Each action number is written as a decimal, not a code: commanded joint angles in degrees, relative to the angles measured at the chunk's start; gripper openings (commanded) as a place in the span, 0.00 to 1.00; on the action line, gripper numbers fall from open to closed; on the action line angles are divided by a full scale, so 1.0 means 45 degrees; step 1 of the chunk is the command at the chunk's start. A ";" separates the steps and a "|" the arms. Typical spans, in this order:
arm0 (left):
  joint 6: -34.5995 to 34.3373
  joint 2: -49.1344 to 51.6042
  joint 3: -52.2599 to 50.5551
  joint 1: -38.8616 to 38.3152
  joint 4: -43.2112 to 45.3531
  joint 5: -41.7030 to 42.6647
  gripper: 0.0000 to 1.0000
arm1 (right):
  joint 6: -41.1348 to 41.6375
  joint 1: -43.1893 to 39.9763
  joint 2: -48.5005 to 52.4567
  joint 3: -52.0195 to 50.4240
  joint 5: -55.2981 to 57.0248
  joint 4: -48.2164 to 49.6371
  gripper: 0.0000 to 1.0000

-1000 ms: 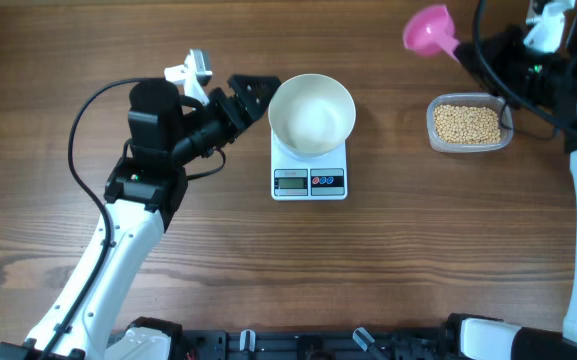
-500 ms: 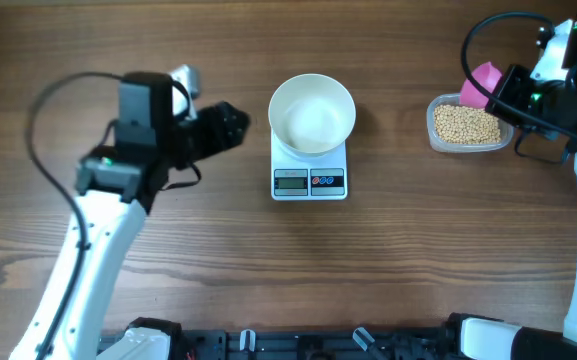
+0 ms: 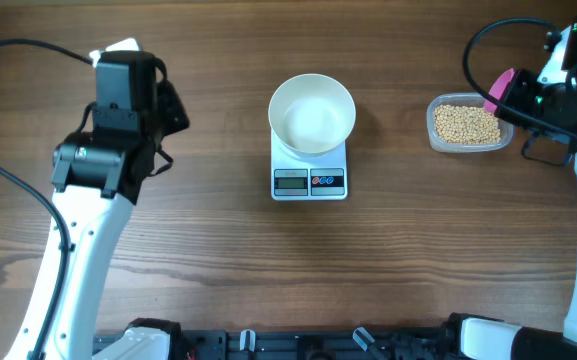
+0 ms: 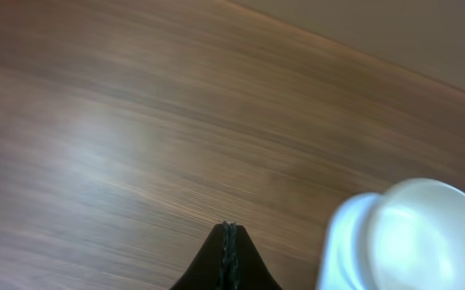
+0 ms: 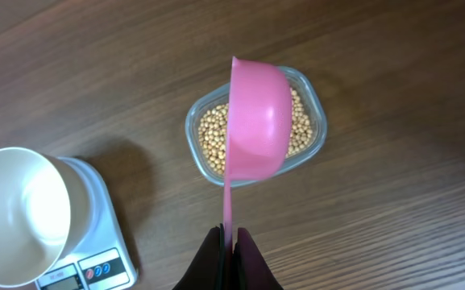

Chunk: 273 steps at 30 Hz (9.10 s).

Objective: Scoop item into bowl and weigh 150g on scale

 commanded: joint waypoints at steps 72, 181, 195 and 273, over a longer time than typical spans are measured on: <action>-0.0180 0.6722 -0.0053 -0.6999 0.0748 0.3444 0.04 | -0.0345 -0.0340 -0.0136 0.0257 0.1749 0.0243 0.04; -0.0563 0.6363 -0.5673 -0.7062 0.9787 0.3453 0.04 | -0.0262 -0.0335 -0.0136 0.0248 0.1258 0.0661 0.05; -0.0559 0.6387 -0.5673 -0.7057 0.9777 0.2997 0.04 | -0.0267 -0.0335 -0.0136 0.0248 0.1258 0.0661 0.05; -0.1617 -0.0699 -0.5673 -0.7033 0.6654 0.3390 0.04 | -0.0316 -0.0340 -0.0136 0.0248 0.1107 0.0214 0.04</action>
